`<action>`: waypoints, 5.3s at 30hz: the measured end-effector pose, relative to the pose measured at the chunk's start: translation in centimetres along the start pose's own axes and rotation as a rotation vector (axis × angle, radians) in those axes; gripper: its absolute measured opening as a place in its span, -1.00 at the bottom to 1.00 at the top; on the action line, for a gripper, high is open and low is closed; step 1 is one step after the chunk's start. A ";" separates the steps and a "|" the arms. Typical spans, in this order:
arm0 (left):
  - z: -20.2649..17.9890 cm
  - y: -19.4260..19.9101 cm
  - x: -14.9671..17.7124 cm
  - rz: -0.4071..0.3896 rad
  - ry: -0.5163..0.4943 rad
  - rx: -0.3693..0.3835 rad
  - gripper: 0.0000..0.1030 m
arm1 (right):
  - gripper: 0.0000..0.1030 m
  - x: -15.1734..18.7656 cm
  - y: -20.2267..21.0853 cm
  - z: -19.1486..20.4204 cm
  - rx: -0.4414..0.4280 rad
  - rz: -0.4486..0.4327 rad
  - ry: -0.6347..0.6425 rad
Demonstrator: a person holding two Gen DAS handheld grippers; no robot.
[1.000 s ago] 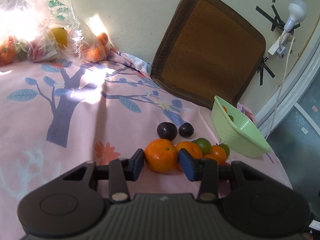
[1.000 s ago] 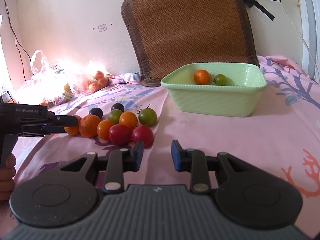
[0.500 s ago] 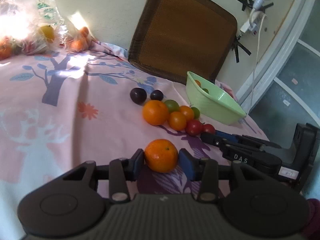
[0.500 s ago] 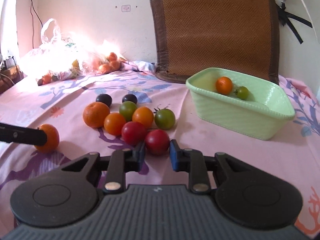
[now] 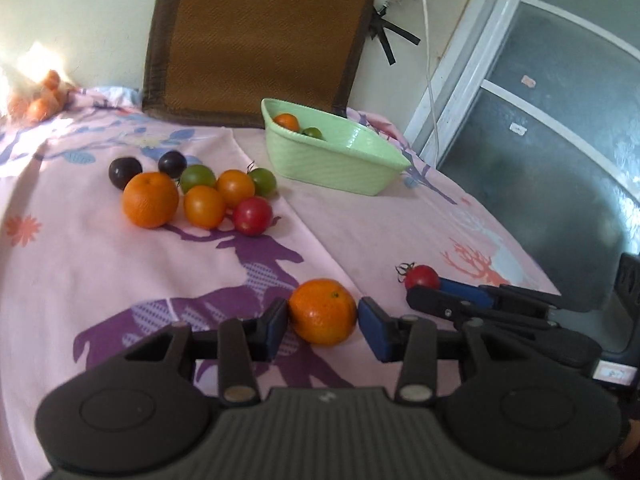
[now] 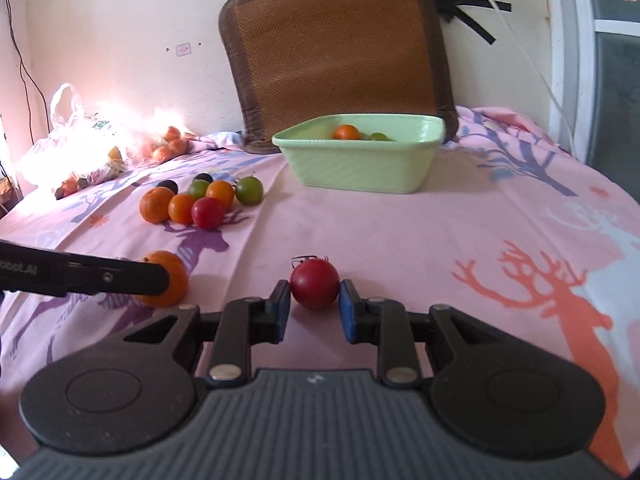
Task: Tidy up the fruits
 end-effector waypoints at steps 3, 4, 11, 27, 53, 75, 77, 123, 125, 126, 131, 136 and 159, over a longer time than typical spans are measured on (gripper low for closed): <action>-0.2 -0.1 0.1 0.004 -0.002 -0.022 -0.13 | -0.40 0.4 0.0 0.0 0.002 -0.005 0.015; -0.2 0.0 0.1 0.004 -0.006 -0.036 -0.04 | -0.40 0.5 0.0 0.1 0.002 -0.008 0.017; -1.3 0.3 -0.2 -0.007 -0.087 -0.084 0.28 | -0.35 0.5 0.0 0.2 -0.011 -0.018 0.026; -1.5 -4.6 -11.0 -0.055 -0.162 -0.033 -0.23 | -0.43 -6.2 -2.4 -3.0 0.037 -0.193 -0.111; 0.1 -10.6 -14.1 -0.032 -0.192 -0.255 0.22 | -0.33 -8.9 -7.6 -3.9 0.115 -0.208 -0.138; -0.9 -1.2 -1.8 -0.040 -0.186 -0.290 0.23 | -0.03 -1.9 -2.2 -1.9 0.144 -0.041 -0.289; -0.5 -1.1 -0.9 -0.028 -0.173 -0.297 0.23 | -0.03 -1.7 -1.9 -1.5 0.149 -0.050 -0.275; 0.2 -2.0 -0.5 0.036 -0.179 -0.384 0.57 | 0.08 -1.4 -2.3 -1.3 0.105 -0.013 -0.273; 0.2 -2.0 -0.5 0.036 -0.179 -0.384 0.57 | 0.08 -1.4 -2.3 -1.3 0.102 -0.013 -0.273; 0.2 -2.0 -0.5 0.036 -0.179 -0.383 0.58 | 0.08 -1.4 -2.3 -1.3 0.102 -0.013 -0.273; 0.3 -2.0 -0.6 0.032 -0.174 -0.376 0.58 | 0.08 -1.4 -2.3 -1.3 0.102 -0.013 -0.274; 0.4 -1.0 -0.9 -0.018 -0.149 -0.309 0.57 | 0.09 -1.4 -2.4 -1.2 0.104 -0.004 -0.269; 10.0 1.2 -7.7 -0.048 0.049 -0.224 0.35 | -0.14 -5.2 -5.2 8.8 -0.176 -0.011 0.119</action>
Point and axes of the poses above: each gripper's, at about its wrist camera, not at the fingertips, and y roughly against the way its jaws point, z to its left, x to its underside, the point moved 6 cm from there along -y, roughly the way its jaws point, and after that the axes turned 14 degrees about x, right-handed, at the moved point
